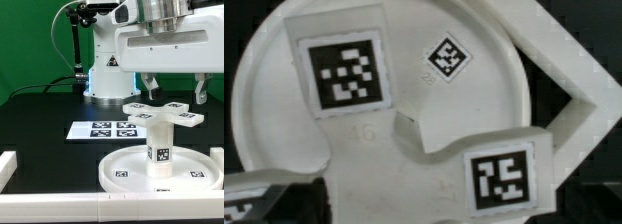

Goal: Assemble round table

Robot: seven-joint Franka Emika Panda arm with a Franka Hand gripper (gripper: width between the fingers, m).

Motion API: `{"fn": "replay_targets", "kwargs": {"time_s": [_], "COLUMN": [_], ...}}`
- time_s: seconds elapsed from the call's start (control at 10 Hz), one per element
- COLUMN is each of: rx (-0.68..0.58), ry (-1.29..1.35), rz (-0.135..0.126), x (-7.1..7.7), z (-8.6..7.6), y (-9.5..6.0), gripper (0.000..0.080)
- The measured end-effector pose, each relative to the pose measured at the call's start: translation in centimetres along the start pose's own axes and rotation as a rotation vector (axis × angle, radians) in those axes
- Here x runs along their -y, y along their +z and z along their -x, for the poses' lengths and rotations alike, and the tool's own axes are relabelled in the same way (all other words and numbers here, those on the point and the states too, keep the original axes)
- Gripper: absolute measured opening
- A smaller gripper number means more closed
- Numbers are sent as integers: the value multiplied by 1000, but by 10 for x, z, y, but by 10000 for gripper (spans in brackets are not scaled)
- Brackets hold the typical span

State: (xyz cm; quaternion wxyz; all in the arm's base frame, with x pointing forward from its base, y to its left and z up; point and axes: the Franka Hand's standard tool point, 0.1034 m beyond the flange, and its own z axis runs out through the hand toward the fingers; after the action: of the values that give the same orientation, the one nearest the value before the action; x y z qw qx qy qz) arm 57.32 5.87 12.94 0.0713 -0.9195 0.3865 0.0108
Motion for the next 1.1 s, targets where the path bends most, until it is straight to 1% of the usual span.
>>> {"fn": "replay_targets", "kwargs": {"time_s": [0.2,0.3,0.4,0.6,1.1], "rx": [0,-2,-11,-12,-9], "ry": [-117,-244,-395,-647,-972], "rz": [0,6,19,20,29], "x": [0,0,1,1,0], "z": [0,0,-2,-6,-8], "y": [0,0,-2,-4,-4], "gripper": [649,649,649,649,649]}}
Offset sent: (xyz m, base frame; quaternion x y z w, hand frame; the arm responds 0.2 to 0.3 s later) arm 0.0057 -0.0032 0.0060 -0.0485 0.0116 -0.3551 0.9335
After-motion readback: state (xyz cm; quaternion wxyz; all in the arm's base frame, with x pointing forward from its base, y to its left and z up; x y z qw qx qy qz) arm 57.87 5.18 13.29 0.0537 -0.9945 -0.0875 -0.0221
